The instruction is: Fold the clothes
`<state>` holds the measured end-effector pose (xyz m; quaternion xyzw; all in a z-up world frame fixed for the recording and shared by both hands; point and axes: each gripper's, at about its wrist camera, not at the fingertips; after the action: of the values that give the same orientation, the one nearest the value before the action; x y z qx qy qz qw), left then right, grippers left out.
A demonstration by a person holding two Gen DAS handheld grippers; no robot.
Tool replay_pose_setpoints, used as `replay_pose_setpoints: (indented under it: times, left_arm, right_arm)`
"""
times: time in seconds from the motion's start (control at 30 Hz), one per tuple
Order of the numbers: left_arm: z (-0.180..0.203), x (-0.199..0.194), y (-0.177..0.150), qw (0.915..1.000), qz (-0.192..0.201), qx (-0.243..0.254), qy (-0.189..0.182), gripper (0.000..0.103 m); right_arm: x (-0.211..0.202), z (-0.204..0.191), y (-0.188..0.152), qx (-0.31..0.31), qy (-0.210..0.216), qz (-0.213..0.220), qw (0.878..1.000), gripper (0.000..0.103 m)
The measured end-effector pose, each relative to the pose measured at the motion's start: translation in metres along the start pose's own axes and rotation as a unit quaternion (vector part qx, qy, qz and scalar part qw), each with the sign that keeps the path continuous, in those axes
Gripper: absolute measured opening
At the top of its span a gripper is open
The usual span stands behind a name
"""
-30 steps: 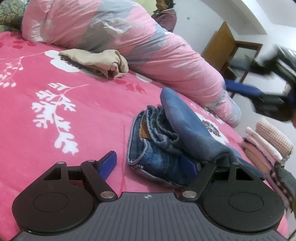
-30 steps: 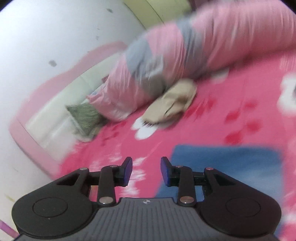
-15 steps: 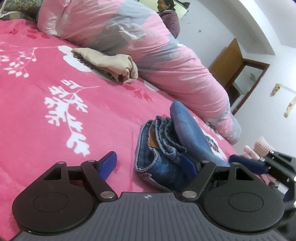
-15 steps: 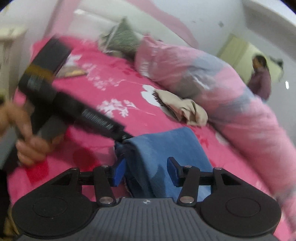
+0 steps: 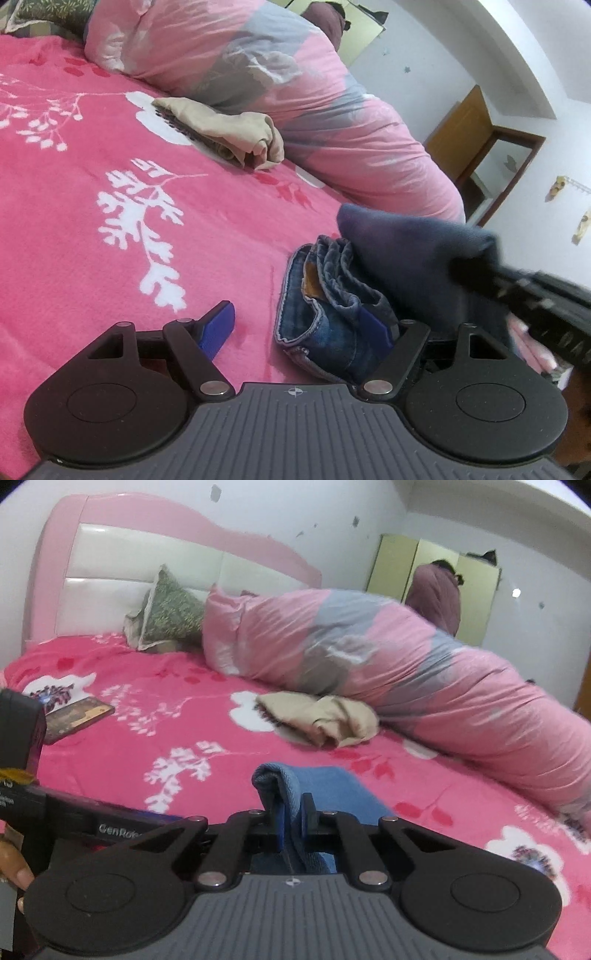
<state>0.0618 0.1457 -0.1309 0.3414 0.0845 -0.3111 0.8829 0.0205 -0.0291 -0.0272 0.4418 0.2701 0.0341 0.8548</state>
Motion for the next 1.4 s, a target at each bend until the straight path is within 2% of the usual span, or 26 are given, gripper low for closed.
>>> replay_pose_setpoints:
  times: [0.23, 0.4, 0.5, 0.57, 0.63, 0.67, 0.7, 0.73, 0.83, 0.93, 1.07, 1.17, 1.2, 1.27, 1.33, 1.4]
  left_arm:
    - [0.000, 0.000, 0.000, 1.0000, 0.000, 0.000, 0.001, 0.073]
    - [-0.009, -0.018, 0.009, 0.9989, 0.023, -0.040, 0.009, 0.072]
    - [-0.016, -0.032, 0.017, 0.9971, 0.042, -0.062, 0.017, 0.072]
    - [-0.016, -0.039, 0.021, 0.9964, 0.052, -0.061, 0.027, 0.072]
    - [-0.010, -0.045, 0.025, 0.9961, 0.063, -0.049, 0.038, 0.072]
    - [-0.006, -0.049, 0.028, 0.9959, 0.070, -0.039, 0.041, 0.072]
    - [-0.002, -0.053, 0.030, 0.9958, 0.077, -0.029, 0.041, 0.072]
    - [0.003, -0.056, 0.033, 0.9955, 0.084, -0.020, 0.039, 0.072]
    - [0.020, -0.061, 0.041, 0.9948, 0.097, 0.004, 0.030, 0.073]
    - [0.044, -0.059, 0.043, 0.9945, 0.097, 0.036, 0.016, 0.072]
    - [0.082, -0.051, 0.037, 0.9919, 0.088, 0.090, -0.013, 0.069]
    - [0.108, -0.034, 0.023, 0.9871, 0.067, 0.141, -0.033, 0.061]
    - [0.114, -0.027, 0.018, 0.9853, 0.058, 0.158, -0.030, 0.054]
    - [0.124, -0.009, 0.006, 0.9806, 0.037, 0.192, -0.015, 0.049]
    - [0.122, 0.011, -0.005, 0.9748, 0.014, 0.222, 0.022, 0.035]
    - [0.114, 0.030, -0.014, 0.9666, -0.007, 0.246, 0.073, 0.029]
  right_arm:
    - [0.014, -0.008, -0.005, 0.024, 0.024, -0.005, 0.999, 0.008]
    - [0.023, -0.013, -0.014, 0.033, 0.045, -0.016, 0.998, 0.008]
    - [0.029, -0.029, -0.018, 0.006, 0.037, -0.016, 0.999, 0.011]
    - [0.031, -0.044, -0.022, -0.031, 0.020, -0.011, 0.999, 0.016]
    - [0.026, -0.060, -0.023, -0.072, -0.007, 0.000, 0.997, 0.026]
    - [0.022, -0.066, -0.023, -0.084, -0.016, 0.009, 0.996, 0.038]
    - [0.015, -0.068, -0.023, -0.083, -0.014, 0.025, 0.996, 0.043]
    - [0.008, -0.071, -0.023, -0.082, -0.012, 0.041, 0.996, 0.044]
    - [-0.014, -0.076, -0.022, -0.079, -0.009, 0.082, 0.993, 0.043]
    - [-0.035, -0.071, -0.026, -0.054, -0.009, 0.096, 0.994, 0.042]
    - [-0.070, -0.041, -0.049, 0.020, -0.018, 0.095, 0.995, 0.038]
    - [-0.092, -0.003, -0.065, 0.081, -0.047, 0.080, 0.992, 0.024]
    - [-0.096, 0.010, -0.069, 0.099, -0.060, 0.076, 0.990, 0.023]
    - [-0.107, 0.038, -0.076, 0.138, -0.086, 0.075, 0.984, 0.018]
    - [-0.114, 0.061, -0.083, 0.174, -0.108, 0.071, 0.976, 0.014]
    - [-0.114, 0.077, -0.093, 0.206, -0.111, 0.061, 0.970, 0.010]
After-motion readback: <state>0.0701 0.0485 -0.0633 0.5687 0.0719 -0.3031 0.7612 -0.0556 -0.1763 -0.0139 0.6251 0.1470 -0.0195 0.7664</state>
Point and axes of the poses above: each gripper's, at about its wrist camera, not at the fingertips, and x roughly the way its jaws point, z to its right, y to its top, and after that the axes turned 15 degrees about -x, right-handed
